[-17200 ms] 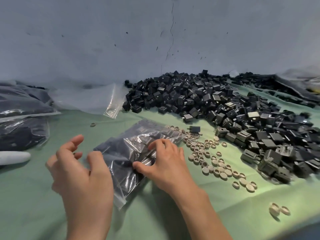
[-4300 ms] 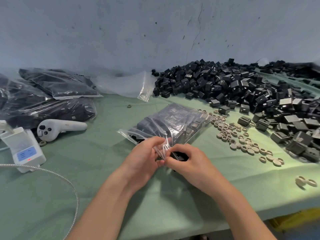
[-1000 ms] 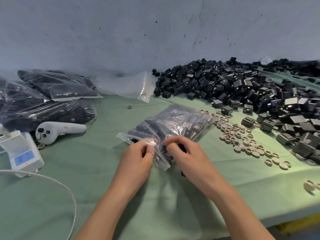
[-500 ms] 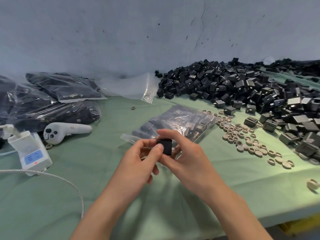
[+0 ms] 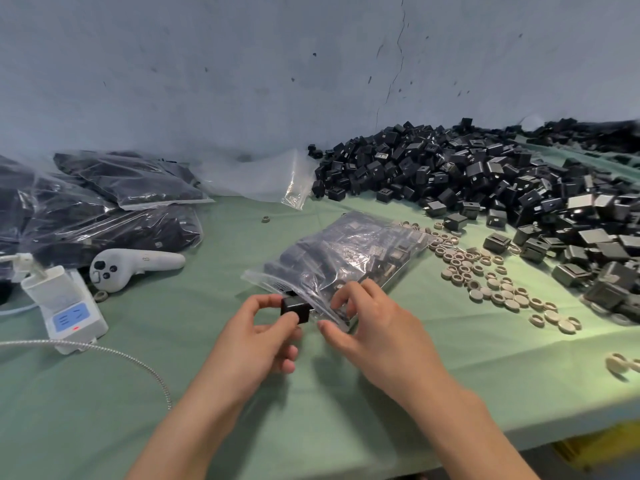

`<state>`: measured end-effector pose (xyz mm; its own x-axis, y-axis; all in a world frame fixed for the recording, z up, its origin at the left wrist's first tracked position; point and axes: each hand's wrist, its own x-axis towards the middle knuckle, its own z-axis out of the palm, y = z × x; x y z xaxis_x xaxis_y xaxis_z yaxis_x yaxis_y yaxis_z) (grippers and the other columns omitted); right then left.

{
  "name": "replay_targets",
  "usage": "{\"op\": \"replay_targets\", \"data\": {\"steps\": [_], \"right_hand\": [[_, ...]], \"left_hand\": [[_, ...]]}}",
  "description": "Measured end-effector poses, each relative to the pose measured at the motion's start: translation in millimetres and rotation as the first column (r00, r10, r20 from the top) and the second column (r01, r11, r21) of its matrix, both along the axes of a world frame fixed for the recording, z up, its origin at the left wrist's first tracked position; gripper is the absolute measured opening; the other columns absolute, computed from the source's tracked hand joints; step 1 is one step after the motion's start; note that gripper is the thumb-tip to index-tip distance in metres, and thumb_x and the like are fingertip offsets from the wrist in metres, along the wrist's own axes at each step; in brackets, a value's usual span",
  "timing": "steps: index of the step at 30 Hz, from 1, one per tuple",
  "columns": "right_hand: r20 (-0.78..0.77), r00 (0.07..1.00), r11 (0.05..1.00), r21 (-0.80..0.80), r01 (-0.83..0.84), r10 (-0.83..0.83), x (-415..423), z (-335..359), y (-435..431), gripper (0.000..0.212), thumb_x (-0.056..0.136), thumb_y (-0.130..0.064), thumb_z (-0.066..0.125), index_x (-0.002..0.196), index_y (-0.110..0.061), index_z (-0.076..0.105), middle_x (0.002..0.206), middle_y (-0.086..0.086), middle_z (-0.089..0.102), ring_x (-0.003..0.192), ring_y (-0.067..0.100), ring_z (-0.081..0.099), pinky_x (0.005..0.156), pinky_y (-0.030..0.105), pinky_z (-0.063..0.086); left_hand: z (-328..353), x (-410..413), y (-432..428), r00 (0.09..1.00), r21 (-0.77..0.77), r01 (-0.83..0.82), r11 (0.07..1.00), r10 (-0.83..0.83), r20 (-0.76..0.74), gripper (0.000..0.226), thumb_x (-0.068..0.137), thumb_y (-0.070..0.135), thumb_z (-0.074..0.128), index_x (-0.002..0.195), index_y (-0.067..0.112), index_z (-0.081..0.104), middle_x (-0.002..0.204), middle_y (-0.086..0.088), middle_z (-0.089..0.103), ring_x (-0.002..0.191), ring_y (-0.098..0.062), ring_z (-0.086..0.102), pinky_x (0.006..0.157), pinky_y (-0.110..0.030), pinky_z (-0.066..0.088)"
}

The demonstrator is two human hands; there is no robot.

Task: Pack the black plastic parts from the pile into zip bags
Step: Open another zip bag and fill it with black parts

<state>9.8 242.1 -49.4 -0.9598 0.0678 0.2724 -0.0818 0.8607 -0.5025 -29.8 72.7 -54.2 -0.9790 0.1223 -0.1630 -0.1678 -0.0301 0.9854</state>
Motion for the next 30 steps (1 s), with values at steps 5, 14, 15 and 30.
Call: {"op": "replay_targets", "data": {"steps": [5, 14, 15, 30], "right_hand": [[-0.043, 0.999, 0.998, -0.055, 0.004, -0.006, 0.4, -1.5, -2.4, 0.015, 0.093, -0.045, 0.054, 0.091, -0.030, 0.051, 0.092, -0.013, 0.056, 0.086, 0.012, 0.057, 0.074, 0.036, 0.046], [-0.091, 0.994, 0.992, -0.112, -0.065, 0.055, 3.4, -1.7, 0.6, 0.015, 0.092, -0.040, 0.059, 0.087, -0.028, 0.051, 0.087, -0.013, 0.058, 0.082, 0.010, 0.055, 0.072, 0.033, 0.046], [-0.096, 0.994, 0.989, -0.128, -0.069, 0.057, 2.6, -1.8, 1.4, 0.015, 0.092, -0.040, 0.060, 0.086, -0.028, 0.052, 0.086, -0.013, 0.058, 0.081, 0.009, 0.055, 0.071, 0.032, 0.045], [-0.045, 0.988, 0.910, -0.385, -0.151, 0.145, -4.5, -0.3, 15.7, 0.014, 0.087, -0.036, 0.072, 0.080, -0.026, 0.065, 0.077, -0.012, 0.064, 0.059, 0.007, 0.054, 0.062, 0.021, 0.041]], "left_hand": [[-4.0, -1.7, 15.5, 0.989, -0.038, 0.042, 0.998, -0.047, -0.140, 0.024, 0.091, 0.008, 0.067, 0.108, 0.023, 0.059, 0.087, -0.010, 0.070, 0.066, -0.012, 0.065, 0.056, -0.023, 0.053], [-11.8, -10.3, 22.8, 0.974, -0.129, 0.019, 0.991, -0.047, -0.222, 0.016, 0.092, 0.014, 0.065, 0.103, 0.024, 0.059, 0.088, 0.004, 0.071, 0.059, -0.009, 0.062, 0.046, -0.022, 0.048], [-11.8, -9.8, 24.1, 0.973, -0.121, 0.032, 0.992, -0.058, -0.222, 0.015, 0.093, 0.012, 0.064, 0.102, 0.023, 0.061, 0.085, 0.004, 0.071, 0.058, -0.009, 0.061, 0.045, -0.022, 0.047], [-14.6, -15.2, 33.4, 0.981, -0.026, 0.132, 0.991, -0.134, -0.137, 0.019, 0.096, 0.005, 0.059, 0.109, 0.018, 0.066, 0.081, -0.006, 0.068, 0.057, -0.008, 0.055, 0.046, -0.021, 0.046]]}}
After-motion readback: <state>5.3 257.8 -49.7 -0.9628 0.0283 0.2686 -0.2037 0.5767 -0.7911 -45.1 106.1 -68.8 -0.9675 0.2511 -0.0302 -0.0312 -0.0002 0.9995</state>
